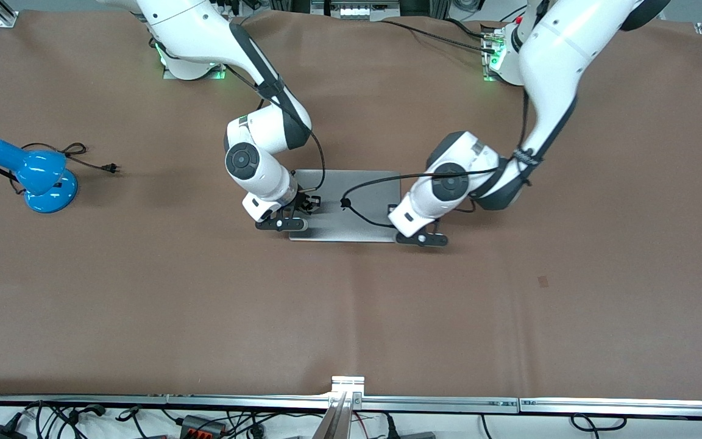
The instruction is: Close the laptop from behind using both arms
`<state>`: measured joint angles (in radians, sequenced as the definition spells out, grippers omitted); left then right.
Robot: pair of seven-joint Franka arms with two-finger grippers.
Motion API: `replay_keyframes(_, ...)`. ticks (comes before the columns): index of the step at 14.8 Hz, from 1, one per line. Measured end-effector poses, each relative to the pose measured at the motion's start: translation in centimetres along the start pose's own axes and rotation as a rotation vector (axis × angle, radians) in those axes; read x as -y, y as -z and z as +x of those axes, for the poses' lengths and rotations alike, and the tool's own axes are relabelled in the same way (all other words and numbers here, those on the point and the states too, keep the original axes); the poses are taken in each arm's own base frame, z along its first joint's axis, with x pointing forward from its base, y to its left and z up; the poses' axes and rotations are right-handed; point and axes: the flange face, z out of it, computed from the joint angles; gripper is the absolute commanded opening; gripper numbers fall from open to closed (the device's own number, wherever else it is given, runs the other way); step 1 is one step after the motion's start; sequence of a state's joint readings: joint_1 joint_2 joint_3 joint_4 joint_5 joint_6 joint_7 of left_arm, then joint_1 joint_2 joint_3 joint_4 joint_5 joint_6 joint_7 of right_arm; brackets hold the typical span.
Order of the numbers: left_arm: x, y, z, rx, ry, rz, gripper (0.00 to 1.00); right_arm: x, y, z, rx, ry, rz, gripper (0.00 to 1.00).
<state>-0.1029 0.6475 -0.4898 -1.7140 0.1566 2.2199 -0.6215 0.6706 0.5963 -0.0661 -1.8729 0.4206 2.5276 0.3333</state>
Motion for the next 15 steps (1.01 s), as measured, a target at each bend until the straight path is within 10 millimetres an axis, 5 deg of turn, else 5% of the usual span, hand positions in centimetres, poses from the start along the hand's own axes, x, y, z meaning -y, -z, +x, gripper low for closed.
replay_keyframes(4, 3.6, 6.6, 0.5, 0.001, 0.008, 0.051, 0.0, -0.9, 5.9, 2.9, -0.047, -0.024, 0.015, 0.0)
replay_keyframes(11, 10.7, 15.4, 0.2, 0.009, -0.048, 0.134, 0.07, -6.5, 22.8, 5.7, 0.035, 0.064, -0.142, 0.0)
replay_keyframes(13, 13.6, 19.7, -1.1, 0.012, -0.057, 0.186, 0.34, -9.2, 26.7, 6.7, 0.064, 0.104, -0.158, 0.0)
replay_keyframes(14, 15.9, 22.3, -1.7, 0.017, -0.065, 0.196, 0.99, -10.6, 28.8, 7.2, 0.08, 0.122, -0.164, 0.15)
replay_keyframes(15, 18.6, 24.9, -2.4, 0.023, -0.08, 0.192, 1.0, -11.7, 30.7, 7.5, 0.092, 0.131, -0.168, 0.72)
